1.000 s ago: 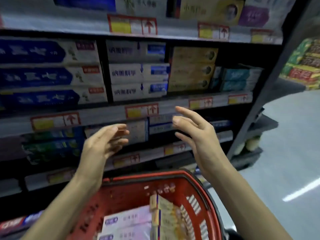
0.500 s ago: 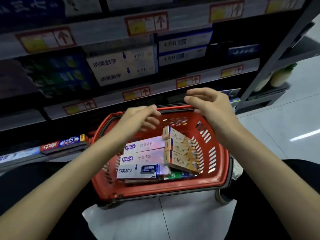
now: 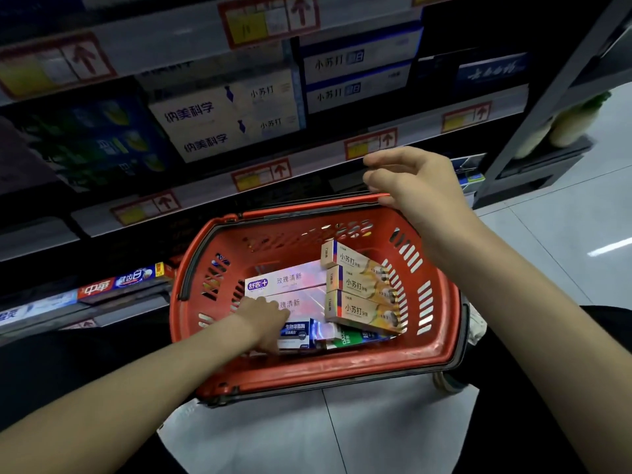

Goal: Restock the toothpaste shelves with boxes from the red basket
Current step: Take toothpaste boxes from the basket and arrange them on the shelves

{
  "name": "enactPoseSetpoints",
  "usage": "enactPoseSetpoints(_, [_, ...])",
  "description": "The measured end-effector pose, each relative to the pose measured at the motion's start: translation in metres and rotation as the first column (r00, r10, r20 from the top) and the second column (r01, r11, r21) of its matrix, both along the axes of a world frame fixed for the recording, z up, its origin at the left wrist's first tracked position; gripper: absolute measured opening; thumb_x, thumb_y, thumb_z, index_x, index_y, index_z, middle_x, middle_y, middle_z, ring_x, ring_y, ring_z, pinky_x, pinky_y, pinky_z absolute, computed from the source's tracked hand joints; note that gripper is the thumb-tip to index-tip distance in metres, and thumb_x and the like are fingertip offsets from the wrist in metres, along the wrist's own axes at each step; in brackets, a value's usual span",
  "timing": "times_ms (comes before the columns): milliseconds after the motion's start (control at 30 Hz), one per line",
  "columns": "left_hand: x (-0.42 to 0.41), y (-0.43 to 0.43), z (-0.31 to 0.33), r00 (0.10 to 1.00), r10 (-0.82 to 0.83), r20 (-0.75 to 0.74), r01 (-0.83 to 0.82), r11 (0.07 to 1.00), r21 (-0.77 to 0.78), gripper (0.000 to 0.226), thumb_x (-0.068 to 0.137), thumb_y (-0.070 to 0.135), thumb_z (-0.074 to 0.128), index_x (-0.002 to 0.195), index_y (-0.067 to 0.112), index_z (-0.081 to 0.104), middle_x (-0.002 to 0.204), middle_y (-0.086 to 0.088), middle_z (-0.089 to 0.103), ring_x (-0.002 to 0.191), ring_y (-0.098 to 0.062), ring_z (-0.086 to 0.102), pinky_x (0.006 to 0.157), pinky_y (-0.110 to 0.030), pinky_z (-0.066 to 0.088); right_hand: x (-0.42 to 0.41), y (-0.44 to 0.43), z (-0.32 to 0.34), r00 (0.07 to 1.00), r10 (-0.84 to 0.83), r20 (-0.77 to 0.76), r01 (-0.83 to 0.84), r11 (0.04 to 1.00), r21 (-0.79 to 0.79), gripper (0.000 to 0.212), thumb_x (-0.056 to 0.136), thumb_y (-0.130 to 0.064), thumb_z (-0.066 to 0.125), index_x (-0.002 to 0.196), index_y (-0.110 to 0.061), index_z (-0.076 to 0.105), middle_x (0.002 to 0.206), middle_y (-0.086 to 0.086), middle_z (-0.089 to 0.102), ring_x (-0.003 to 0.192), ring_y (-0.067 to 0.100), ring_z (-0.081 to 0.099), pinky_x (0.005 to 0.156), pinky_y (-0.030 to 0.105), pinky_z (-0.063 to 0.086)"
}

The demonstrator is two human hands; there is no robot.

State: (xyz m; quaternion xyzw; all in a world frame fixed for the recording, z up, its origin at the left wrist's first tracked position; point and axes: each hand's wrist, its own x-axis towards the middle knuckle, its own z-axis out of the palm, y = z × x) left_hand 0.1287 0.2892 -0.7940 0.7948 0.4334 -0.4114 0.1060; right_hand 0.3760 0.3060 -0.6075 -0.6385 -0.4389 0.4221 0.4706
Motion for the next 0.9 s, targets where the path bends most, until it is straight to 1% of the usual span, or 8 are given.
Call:
enactPoseSetpoints(267, [-0.011, 0.002, -0.013, 0.999, -0.020, -0.050, 0.021, 1.000, 0.023, 0.062, 0.084, 0.051, 0.065, 0.135, 0.020, 0.050, 0.129, -0.008, 0.064, 0.119, -0.030, 0.062, 0.097, -0.041, 0.051, 0.009, 0.001, 0.004, 0.998, -0.046, -0.050, 0.045, 0.999, -0.021, 0.020, 0.092, -0.011, 0.069, 0.109, -0.021, 0.076, 0.104, 0.000, 0.075, 0.100, 0.012, 0.071, 0.101, 0.039, 0.056])
enactPoseSetpoints(433, [0.008, 0.015, 0.022, 0.997, -0.002, -0.077, -0.001, 0.999, -0.034, 0.058, 0.076, 0.050, 0.078, 0.123, 0.020, 0.062, 0.126, -0.006, 0.067, 0.115, -0.026, 0.065, 0.091, -0.036, 0.051, 0.015, 0.004, 0.008, 0.997, -0.044, -0.061, 0.042, 0.999, -0.034, 0.019, 0.093, -0.012, 0.067, 0.106, -0.022, 0.076, 0.102, 0.002, 0.076, 0.098, 0.016, 0.072, 0.103, 0.043, 0.054])
enactPoseSetpoints(533, [0.024, 0.028, 0.067, 0.995, 0.084, 0.051, -0.084, 0.996, 0.013, 0.062, 0.072, 0.059, 0.076, 0.120, 0.024, 0.060, 0.119, -0.003, 0.069, 0.109, -0.027, 0.065, 0.078, -0.034, 0.046, 0.015, 0.005, 0.006, 0.999, -0.014, -0.047, 0.010, 0.997, -0.078, 0.018, 0.094, -0.014, 0.067, 0.108, -0.021, 0.075, 0.103, 0.001, 0.074, 0.100, 0.016, 0.071, 0.104, 0.042, 0.054])
enactPoseSetpoints(600, [0.031, 0.032, 0.100, 0.972, 0.121, 0.203, -0.144, 0.985, 0.100, 0.067, 0.071, 0.063, 0.074, 0.119, 0.024, 0.047, 0.101, 0.001, 0.066, 0.093, -0.028, 0.063, 0.071, -0.034, 0.041, 0.012, 0.004, 0.005, 0.999, 0.025, -0.019, -0.027, 0.993, -0.115, 0.017, 0.094, -0.019, 0.068, 0.110, -0.022, 0.073, 0.106, -0.001, 0.073, 0.105, 0.016, 0.068, 0.104, 0.042, 0.053])
enactPoseSetpoints(667, [0.036, 0.031, 0.129, 0.923, 0.106, 0.371, -0.197, 0.956, 0.217, 0.066, 0.074, 0.064, 0.067, 0.116, 0.026, 0.034, 0.079, 0.007, 0.054, 0.072, -0.025, 0.054, 0.064, -0.033, 0.037, 0.007, 0.002, 0.002, 0.998, 0.056, 0.021, -0.052, 0.987, -0.149, 0.018, 0.094, -0.027, 0.070, 0.112, -0.022, 0.071, 0.107, -0.003, 0.071, 0.106, 0.015, 0.066, 0.102, 0.040, 0.053])
enactPoseSetpoints(733, [0.038, 0.029, 0.152, 0.866, 0.035, 0.499, -0.232, 0.912, 0.339, 0.065, 0.076, 0.063, 0.062, 0.121, 0.029, 0.031, 0.073, 0.008, 0.053, 0.061, -0.022, 0.050, 0.054, -0.031, 0.033, 0.000, 0.000, -0.002, 0.994, 0.090, 0.055, -0.079, 0.980, -0.184, 0.032, 0.093, -0.040, 0.071, 0.119, -0.021, 0.066, 0.109, -0.003, 0.069, 0.104, 0.013, 0.065, 0.091, 0.034, 0.054])
enactPoseSetpoints(800, [0.039, 0.028, 0.167, 0.822, -0.050, 0.567, -0.243, 0.870, 0.430, 0.066, 0.074, 0.062, 0.057, 0.127, 0.031, 0.033, 0.073, 0.009, 0.054, 0.058, -0.020, 0.045, 0.054, -0.031, 0.029, -0.009, -0.002, -0.004, 0.989, 0.127, 0.077, -0.109, 0.972, -0.209, 0.044, 0.092, -0.052, 0.069, 0.124, -0.022, 0.063, 0.111, -0.003, 0.070, 0.102, 0.012, 0.067, 0.083, 0.029, 0.052])
enactPoseSetpoints(900, [0.040, 0.030, 0.177, 0.773, -0.114, 0.624, -0.275, 0.826, 0.491, 0.073, 0.065, 0.065, 0.044, 0.131, 0.034, 0.038, 0.070, 0.010, 0.050, 0.062, -0.019, 0.043, 0.063, -0.032, 0.029, -0.016, -0.004, -0.001, 0.994, 0.106, -0.011, -0.106, 0.981, -0.163, 0.036, 0.094, -0.051, 0.067, 0.112, -0.021, 0.071, 0.098, -0.001, 0.077, 0.095, 0.018, 0.074, 0.077, 0.029, 0.056])
